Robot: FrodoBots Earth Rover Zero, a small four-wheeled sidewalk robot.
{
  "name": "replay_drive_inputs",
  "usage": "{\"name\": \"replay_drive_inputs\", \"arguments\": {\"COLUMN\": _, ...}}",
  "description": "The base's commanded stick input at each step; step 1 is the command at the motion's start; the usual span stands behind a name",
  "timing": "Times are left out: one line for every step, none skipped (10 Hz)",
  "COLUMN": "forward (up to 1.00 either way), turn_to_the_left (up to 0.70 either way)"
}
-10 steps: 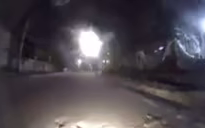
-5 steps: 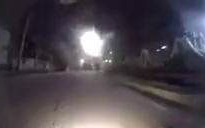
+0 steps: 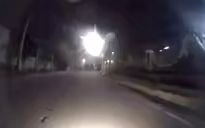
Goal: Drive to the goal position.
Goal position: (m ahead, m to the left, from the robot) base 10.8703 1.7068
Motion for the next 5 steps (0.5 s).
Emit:
{"name": "replay_drive_inputs", "arguments": {"forward": 0.7, "turn_to_the_left": 0.0}}
{"name": "replay_drive_inputs", "arguments": {"forward": 0.7, "turn_to_the_left": 0.0}}
{"name": "replay_drive_inputs", "arguments": {"forward": 0.7, "turn_to_the_left": 0.0}}
{"name": "replay_drive_inputs", "arguments": {"forward": 0.7, "turn_to_the_left": 0.0}}
{"name": "replay_drive_inputs", "arguments": {"forward": 0.7, "turn_to_the_left": 0.0}}
